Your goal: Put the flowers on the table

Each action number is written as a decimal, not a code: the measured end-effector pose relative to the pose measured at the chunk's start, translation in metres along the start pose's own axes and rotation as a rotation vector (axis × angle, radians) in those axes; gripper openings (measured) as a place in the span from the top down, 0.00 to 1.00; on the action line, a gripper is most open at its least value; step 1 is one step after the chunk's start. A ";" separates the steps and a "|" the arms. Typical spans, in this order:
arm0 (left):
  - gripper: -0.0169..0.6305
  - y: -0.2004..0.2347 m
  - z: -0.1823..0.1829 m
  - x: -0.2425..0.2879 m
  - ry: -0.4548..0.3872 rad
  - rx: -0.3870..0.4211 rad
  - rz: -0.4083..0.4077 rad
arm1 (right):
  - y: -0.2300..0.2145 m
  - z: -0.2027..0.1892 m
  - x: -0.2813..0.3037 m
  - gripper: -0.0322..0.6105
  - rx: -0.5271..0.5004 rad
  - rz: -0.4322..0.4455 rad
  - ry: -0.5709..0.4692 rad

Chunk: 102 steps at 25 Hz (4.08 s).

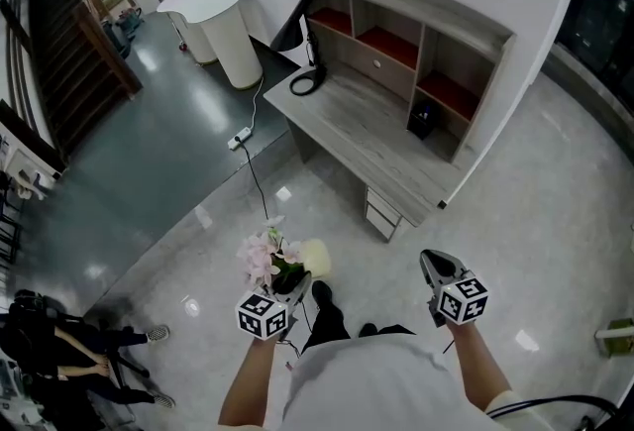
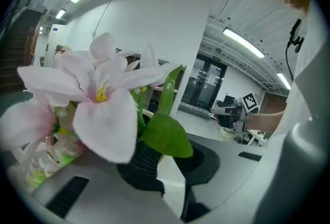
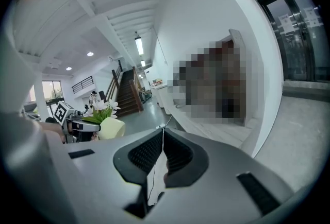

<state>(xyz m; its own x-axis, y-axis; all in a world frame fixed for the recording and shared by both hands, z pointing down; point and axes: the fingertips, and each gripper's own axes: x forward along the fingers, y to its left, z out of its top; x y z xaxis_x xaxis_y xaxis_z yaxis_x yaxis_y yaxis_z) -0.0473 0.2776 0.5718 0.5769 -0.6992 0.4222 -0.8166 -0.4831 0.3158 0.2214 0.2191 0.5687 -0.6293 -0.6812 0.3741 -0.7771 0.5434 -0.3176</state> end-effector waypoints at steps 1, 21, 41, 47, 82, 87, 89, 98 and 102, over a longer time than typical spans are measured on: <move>0.88 0.005 0.003 0.004 0.002 0.003 -0.003 | -0.003 0.001 0.006 0.92 0.003 -0.004 0.002; 0.88 0.146 0.082 0.064 0.062 0.044 -0.132 | -0.002 0.069 0.150 0.92 0.032 -0.120 0.007; 0.88 0.236 0.140 0.104 0.062 0.070 -0.226 | 0.000 0.104 0.235 0.92 0.049 -0.206 -0.016; 0.88 0.237 0.155 0.134 0.066 0.051 -0.216 | -0.027 0.119 0.262 0.92 0.066 -0.179 -0.017; 0.88 0.265 0.209 0.356 0.344 0.429 -0.245 | -0.164 0.148 0.345 0.92 0.161 -0.082 0.086; 0.88 0.282 0.208 0.381 0.416 0.524 -0.308 | -0.168 0.150 0.356 0.92 0.197 -0.134 0.086; 0.88 0.291 0.209 0.392 0.441 0.580 -0.332 | -0.169 0.151 0.362 0.92 0.207 -0.149 0.090; 0.88 0.329 0.205 0.439 0.551 0.798 -0.439 | -0.172 0.155 0.392 0.92 0.253 -0.222 0.094; 0.88 0.345 0.197 0.459 0.598 0.881 -0.490 | -0.174 0.156 0.398 0.92 0.274 -0.265 0.100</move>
<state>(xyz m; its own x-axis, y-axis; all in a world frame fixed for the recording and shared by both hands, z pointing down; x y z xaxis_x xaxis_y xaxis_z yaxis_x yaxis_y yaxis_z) -0.0678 -0.3136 0.7072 0.5575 -0.0912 0.8252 -0.0993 -0.9941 -0.0428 0.1082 -0.2236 0.6372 -0.4161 -0.7216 0.5533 -0.8890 0.1951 -0.4142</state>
